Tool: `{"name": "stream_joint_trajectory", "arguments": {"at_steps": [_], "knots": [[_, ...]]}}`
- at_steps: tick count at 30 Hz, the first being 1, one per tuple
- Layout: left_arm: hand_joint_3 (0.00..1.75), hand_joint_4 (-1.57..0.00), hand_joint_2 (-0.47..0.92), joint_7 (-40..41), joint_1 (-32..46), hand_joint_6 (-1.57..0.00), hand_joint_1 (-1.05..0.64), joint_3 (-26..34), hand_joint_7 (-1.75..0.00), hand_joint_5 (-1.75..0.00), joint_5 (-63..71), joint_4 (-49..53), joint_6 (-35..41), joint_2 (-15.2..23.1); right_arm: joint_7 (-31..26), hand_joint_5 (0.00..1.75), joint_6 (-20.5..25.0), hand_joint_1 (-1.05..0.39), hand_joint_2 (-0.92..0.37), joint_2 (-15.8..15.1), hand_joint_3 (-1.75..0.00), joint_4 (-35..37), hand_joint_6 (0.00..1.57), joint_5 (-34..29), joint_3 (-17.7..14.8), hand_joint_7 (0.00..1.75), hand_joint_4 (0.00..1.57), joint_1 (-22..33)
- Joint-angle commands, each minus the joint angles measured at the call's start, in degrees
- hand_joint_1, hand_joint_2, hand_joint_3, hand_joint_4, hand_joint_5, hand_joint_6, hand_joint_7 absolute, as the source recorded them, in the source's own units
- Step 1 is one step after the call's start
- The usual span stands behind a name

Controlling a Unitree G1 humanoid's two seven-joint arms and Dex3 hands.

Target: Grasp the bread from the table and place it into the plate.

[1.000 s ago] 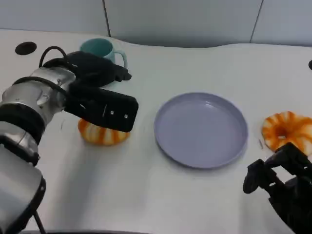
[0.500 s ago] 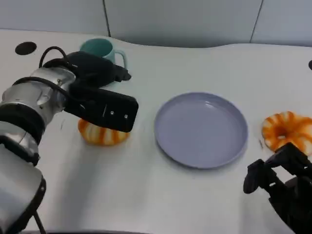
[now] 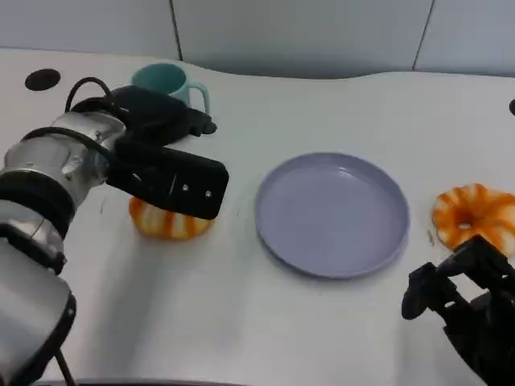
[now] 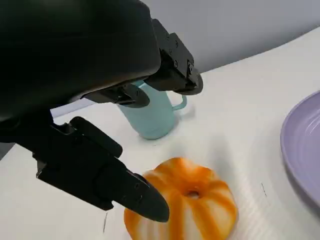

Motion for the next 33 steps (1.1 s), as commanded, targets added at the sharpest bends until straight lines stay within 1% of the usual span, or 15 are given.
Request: {"name": "stream_joint_trajectory", "arguments": {"at_steps": [1, 5, 8, 12, 14, 30, 33], "knots": [[0.01, -0.42, 0.70, 0.62, -0.47, -0.36, -0.53, -0.09, 0.00, -0.02, 0.09, 0.39, -0.13, 0.58, 0.14, 1.74, -0.75, -0.57, -0.92, -0.80, -0.07, -0.13, 0.68, 0.18, -0.77, 1.26, 0.59, -0.10], [0.00, -0.42, 0.71, 0.06, -0.38, -0.35, -0.53, 0.21, 0.00, -0.02, -0.31, 0.71, 0.09, 0.18, -0.33, 1.73, -0.37, -0.57, -0.92, -1.02, -0.07, 0.33, 0.68, 0.12, -1.06, 1.25, 0.59, -0.56], [0.00, -0.42, 0.70, -0.25, -0.38, -0.35, -0.51, 0.35, 0.00, -0.01, -0.53, 1.21, 0.38, -0.29, -0.38, 1.69, -0.33, -0.57, -0.92, -1.17, -0.06, 1.29, 0.69, 0.24, -1.48, 1.21, 0.61, -1.32], [0.00, -0.45, 0.71, -0.03, -0.72, -0.35, -0.50, -0.90, -0.01, -0.03, 0.97, 4.30, 4.91, -2.39, 0.64, 1.69, -1.09, -0.58, -0.92, -1.78, -0.07, 4.41, 0.70, 0.18, -2.64, 1.20, 0.62, -4.13], [0.00, -0.46, 0.71, 0.35, -0.67, -0.36, -0.49, -1.22, -0.01, -0.03, 1.26, 4.86, 5.88, -2.76, 1.20, 1.69, -1.55, -0.58, -0.92, -1.89, -0.07, 5.09, 0.70, 0.10, -2.87, 1.19, 0.62, -4.62], [0.00, -0.47, 0.72, -1.15, -0.01, -0.36, -0.48, -0.02, 0.00, -0.03, 0.59, 5.42, 6.73, -3.06, 1.71, 1.70, -1.78, -0.59, -0.92, -1.73, -0.08, 4.78, 0.70, 0.11, -2.82, 1.19, 0.60, -4.11], [0.00, -0.46, 0.73, -2.28, 0.45, -0.35, -0.44, 0.67, 0.00, -0.02, -0.01, 5.53, 7.38, -3.61, 1.37, 1.70, -1.62, -0.58, -0.92, -1.37, -0.08, 4.33, 0.70, 0.18, -2.67, 1.19, 0.60, -3.70]]}}
